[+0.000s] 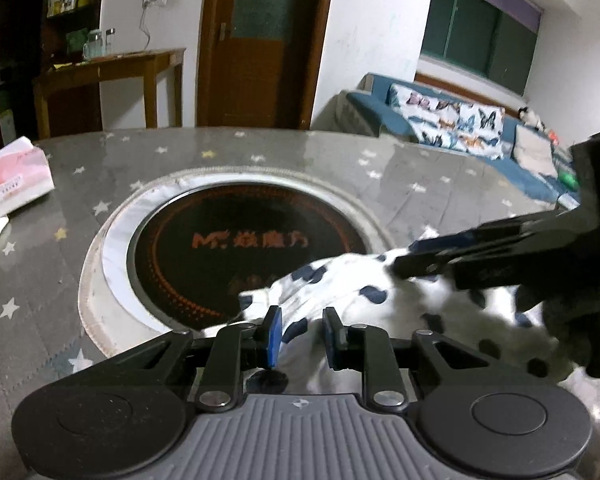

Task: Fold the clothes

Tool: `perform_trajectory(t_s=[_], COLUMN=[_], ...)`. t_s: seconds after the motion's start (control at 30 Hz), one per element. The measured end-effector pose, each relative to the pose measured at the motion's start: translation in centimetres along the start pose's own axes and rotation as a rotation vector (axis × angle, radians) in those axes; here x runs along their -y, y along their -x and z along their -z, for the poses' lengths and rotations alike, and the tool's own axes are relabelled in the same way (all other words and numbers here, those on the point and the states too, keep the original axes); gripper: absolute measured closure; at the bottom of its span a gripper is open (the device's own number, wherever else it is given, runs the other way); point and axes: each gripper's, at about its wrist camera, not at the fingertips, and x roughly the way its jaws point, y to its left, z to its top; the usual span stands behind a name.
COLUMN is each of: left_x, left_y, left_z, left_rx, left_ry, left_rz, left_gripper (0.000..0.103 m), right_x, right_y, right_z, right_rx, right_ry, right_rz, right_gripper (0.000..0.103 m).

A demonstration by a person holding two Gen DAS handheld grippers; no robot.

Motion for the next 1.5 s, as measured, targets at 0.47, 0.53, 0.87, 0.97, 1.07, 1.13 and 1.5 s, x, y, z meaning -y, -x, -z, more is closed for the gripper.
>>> perform_trajectory(t_s=[0.47, 0.53, 0.87, 0.97, 1.07, 1.13, 1.5], left_x=[0.8, 0.6, -1.1, -2.0, -2.7, -3.2, -6.3], left_y=[2.0, 2.5, 5.2, 5.5, 5.8, 5.8, 5.7], left_z=[0.8, 1.0, 1.8, 1.6, 1.6, 1.8, 2.6], left_rx=[0.033, 0.037, 0.069, 0.057, 0.044, 0.034, -0.022], left_ry=[0.035, 0.054, 0.120, 0.166, 0.206, 0.237, 0.510], left_rz=[-0.004, -0.019, -0.105, -0.129, -0.137, -0.138, -0.031], left_gripper=[0.032, 0.026, 0.000, 0.000, 0.000, 0.000, 0.000], right_x=[-0.3, -0.1, -5.0, -8.2, -11.4, -13.4, -19.4], right_y=[8.2, 8.6, 10.1, 9.3, 8.2, 7.5, 2.9], right_z=[7.5, 8.0, 6.2, 5.9, 5.8, 5.9, 7.1], right_rx=[-0.002, 0.000, 0.072, 0.063, 0.048, 0.038, -0.003], right_ry=[0.015, 0.008, 0.161, 0.268, 0.387, 0.475, 0.809], right_rz=[-0.032, -0.018, -0.092, -0.136, -0.165, -0.171, -0.089], right_gripper=[0.059, 0.059, 0.053, 0.050, 0.048, 0.047, 0.049])
